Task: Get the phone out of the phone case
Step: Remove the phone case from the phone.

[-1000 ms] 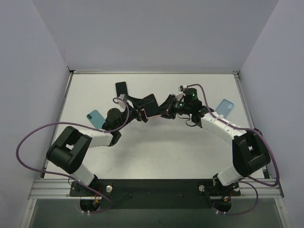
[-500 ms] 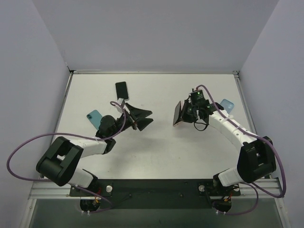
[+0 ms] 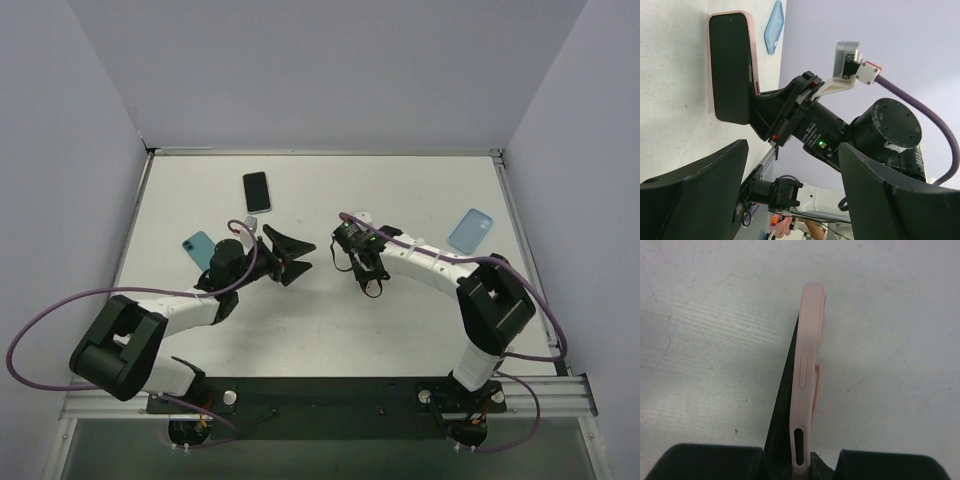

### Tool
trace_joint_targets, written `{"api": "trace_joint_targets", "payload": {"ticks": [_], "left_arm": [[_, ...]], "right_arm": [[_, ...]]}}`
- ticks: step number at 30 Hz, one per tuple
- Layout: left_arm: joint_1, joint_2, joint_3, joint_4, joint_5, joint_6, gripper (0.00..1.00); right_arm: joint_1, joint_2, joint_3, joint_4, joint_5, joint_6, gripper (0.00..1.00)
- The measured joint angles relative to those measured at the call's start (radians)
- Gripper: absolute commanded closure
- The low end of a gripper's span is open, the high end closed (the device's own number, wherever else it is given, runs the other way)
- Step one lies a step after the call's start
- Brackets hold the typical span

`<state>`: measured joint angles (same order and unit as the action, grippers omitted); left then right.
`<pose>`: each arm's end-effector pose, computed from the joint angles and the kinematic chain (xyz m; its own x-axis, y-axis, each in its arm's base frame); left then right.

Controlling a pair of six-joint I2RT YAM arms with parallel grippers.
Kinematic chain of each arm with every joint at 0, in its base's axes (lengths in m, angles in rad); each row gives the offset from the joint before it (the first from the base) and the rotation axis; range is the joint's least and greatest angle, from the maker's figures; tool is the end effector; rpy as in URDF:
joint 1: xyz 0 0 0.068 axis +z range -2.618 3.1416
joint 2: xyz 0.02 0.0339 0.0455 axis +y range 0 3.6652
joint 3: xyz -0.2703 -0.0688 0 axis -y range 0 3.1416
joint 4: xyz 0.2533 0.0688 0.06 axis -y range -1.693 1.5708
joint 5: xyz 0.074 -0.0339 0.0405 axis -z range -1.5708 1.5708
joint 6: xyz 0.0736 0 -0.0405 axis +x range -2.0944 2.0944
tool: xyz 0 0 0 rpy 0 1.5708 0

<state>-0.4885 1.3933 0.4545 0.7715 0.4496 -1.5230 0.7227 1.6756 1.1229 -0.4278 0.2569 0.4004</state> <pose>0.2575 -0.1731 0.1873 -0.8072 -0.5898 0.0252 -0.1086 0.1064 -0.9884 0.2945 0.2348 0.1798 -0.7818 -0.1868 -0.5949 -0.2486 0.9684 0.0226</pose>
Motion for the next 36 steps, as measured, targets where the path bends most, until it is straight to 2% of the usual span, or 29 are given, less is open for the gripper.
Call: {"api": "trace_joint_targets", "payload": {"ticks": [5, 9, 12, 17, 20, 23, 32, 36], "left_arm": [[0.029, -0.019, -0.051, -0.007, -0.024, 0.016, 0.18], [0.042, 0.026, -0.057, -0.011, -0.028, 0.052, 0.23], [0.043, 0.130, -0.057, 0.050, -0.014, 0.068, 0.28], [0.037, 0.376, -0.047, 0.247, 0.033, 0.054, 0.32], [0.012, 0.527, -0.003, 0.364, 0.061, 0.023, 0.34], [-0.023, 0.607, 0.046, 0.439, 0.084, 0.009, 0.34], [-0.069, 0.625, 0.081, 0.478, 0.104, 0.047, 0.34], [-0.081, 0.590, 0.136, 0.346, 0.101, 0.127, 0.36]], "right_arm": [[0.043, 0.084, 0.039, -0.013, 0.032, -0.006, 1.00], [0.051, 0.110, 0.061, -0.017, 0.030, -0.008, 1.00], [0.051, 0.119, 0.067, -0.017, 0.019, -0.010, 1.00], [0.051, 0.121, 0.069, -0.008, -0.008, -0.010, 1.00], [0.049, 0.121, 0.069, 0.001, -0.024, -0.013, 1.00], [0.045, 0.121, 0.068, 0.011, -0.043, -0.019, 1.00], [0.013, 0.117, 0.064, 0.046, -0.137, -0.032, 1.00], [0.000, 0.115, 0.063, 0.058, -0.172, -0.032, 1.00]]}}
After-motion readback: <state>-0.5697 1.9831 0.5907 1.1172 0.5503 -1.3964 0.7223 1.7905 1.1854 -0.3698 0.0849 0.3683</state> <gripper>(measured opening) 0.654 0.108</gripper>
